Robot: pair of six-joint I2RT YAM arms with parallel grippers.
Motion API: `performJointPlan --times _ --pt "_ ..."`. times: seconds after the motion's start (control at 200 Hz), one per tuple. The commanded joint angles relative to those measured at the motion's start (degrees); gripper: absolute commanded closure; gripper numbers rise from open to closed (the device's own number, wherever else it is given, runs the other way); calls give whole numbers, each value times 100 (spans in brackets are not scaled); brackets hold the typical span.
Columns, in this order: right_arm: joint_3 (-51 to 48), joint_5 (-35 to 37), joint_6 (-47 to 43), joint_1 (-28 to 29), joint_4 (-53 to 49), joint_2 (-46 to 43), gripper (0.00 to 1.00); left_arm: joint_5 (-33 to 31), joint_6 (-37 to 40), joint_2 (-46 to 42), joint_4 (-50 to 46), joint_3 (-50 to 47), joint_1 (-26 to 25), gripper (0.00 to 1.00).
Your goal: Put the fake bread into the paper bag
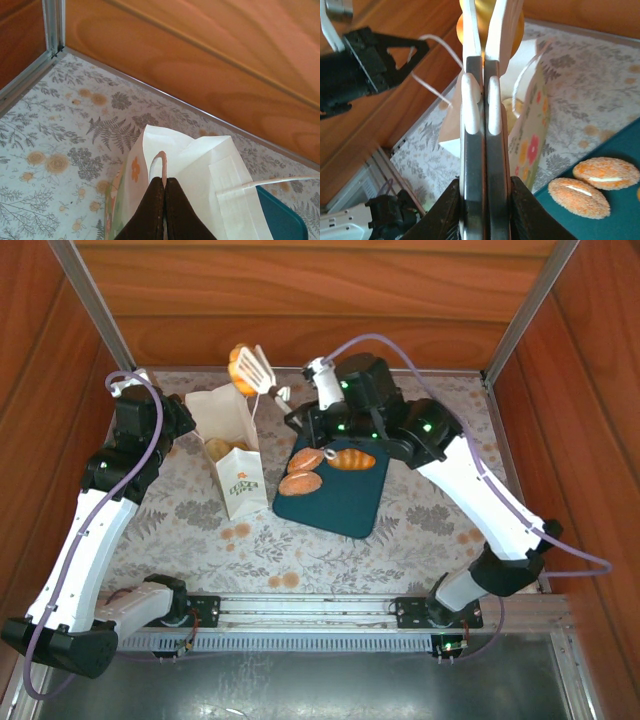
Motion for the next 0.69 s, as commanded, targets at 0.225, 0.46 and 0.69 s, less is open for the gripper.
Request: performJointPlan --times 0.225,0.46,0.69 --pt "169 -206 -310 287 -138 521 71 -77 -43 -76 -9 -36 24 100" --pt "260 -211 -345 321 -297 800 55 -77 -52 -80 -6 -45 23 100" --pt "442 -191 -323 315 -371 846 55 -60 -62 -53 -6 -35 24 100"
